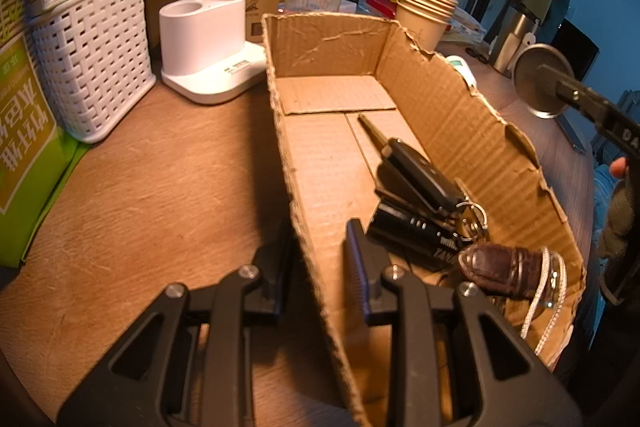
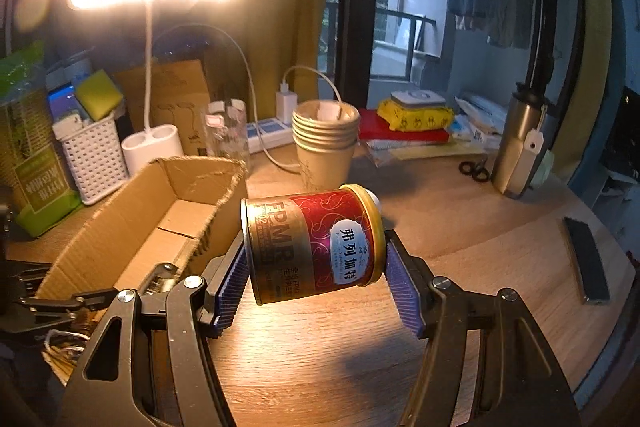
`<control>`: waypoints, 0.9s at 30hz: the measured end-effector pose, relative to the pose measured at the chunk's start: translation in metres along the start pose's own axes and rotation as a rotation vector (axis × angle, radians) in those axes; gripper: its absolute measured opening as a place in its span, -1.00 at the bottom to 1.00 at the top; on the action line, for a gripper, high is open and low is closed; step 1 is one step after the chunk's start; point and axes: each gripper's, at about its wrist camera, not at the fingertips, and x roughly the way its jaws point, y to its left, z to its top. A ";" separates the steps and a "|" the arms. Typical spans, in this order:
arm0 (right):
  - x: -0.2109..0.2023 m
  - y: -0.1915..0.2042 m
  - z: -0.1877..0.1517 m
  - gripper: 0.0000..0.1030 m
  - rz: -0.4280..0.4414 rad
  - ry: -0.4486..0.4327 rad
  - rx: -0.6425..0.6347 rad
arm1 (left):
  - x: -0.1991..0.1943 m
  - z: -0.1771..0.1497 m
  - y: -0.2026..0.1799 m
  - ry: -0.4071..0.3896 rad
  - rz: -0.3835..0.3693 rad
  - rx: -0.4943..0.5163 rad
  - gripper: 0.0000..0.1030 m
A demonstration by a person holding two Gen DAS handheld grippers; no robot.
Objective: Organize rigid objects
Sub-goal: 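Carry the can over the box with the right gripper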
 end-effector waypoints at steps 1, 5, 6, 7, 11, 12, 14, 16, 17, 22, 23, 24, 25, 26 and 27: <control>-0.003 0.002 0.001 0.30 0.003 -0.005 -0.005 | 0.000 0.000 0.000 0.000 0.000 0.000 -0.47; -0.013 0.011 0.006 0.30 0.014 -0.031 -0.018 | 0.000 0.000 0.000 0.000 0.000 0.000 -0.47; -0.014 0.013 0.006 0.30 0.016 -0.034 -0.020 | 0.000 0.000 0.000 0.000 0.000 0.000 -0.47; -0.016 0.014 0.007 0.30 0.020 -0.038 -0.022 | 0.000 0.000 0.000 0.000 0.000 0.000 -0.47; -0.023 0.022 0.011 0.30 0.038 -0.055 -0.031 | 0.000 0.000 0.000 0.000 0.000 0.000 -0.47; -0.025 0.025 0.011 0.30 0.044 -0.059 -0.035 | 0.000 0.000 0.000 0.000 0.000 0.000 -0.47; -0.027 0.030 0.013 0.30 0.056 -0.066 -0.045 | 0.000 0.000 0.000 0.000 0.000 0.000 -0.47; -0.030 0.038 0.014 0.30 0.071 -0.071 -0.064 | 0.000 0.000 0.000 0.000 0.000 0.000 -0.47; -0.031 0.042 0.014 0.30 0.077 -0.073 -0.071 | 0.000 0.000 0.001 0.000 0.000 0.000 -0.47; -0.040 0.062 0.016 0.30 0.120 -0.110 -0.109 | 0.000 0.000 0.001 0.000 -0.001 0.000 -0.47; -0.041 0.067 0.016 0.30 0.128 -0.115 -0.120 | 0.000 0.000 0.001 0.000 -0.001 0.000 -0.47; -0.041 0.071 0.016 0.30 0.134 -0.114 -0.130 | 0.000 0.000 0.001 0.000 0.000 0.000 -0.47; -0.040 0.077 0.016 0.30 0.145 -0.112 -0.144 | 0.000 0.000 0.001 0.000 -0.001 0.000 -0.47; -0.039 0.080 0.015 0.30 0.150 -0.108 -0.151 | 0.000 0.000 0.001 0.000 -0.001 0.000 -0.47; -0.038 0.083 0.014 0.30 0.156 -0.103 -0.158 | 0.000 0.000 0.001 0.000 -0.001 0.000 -0.47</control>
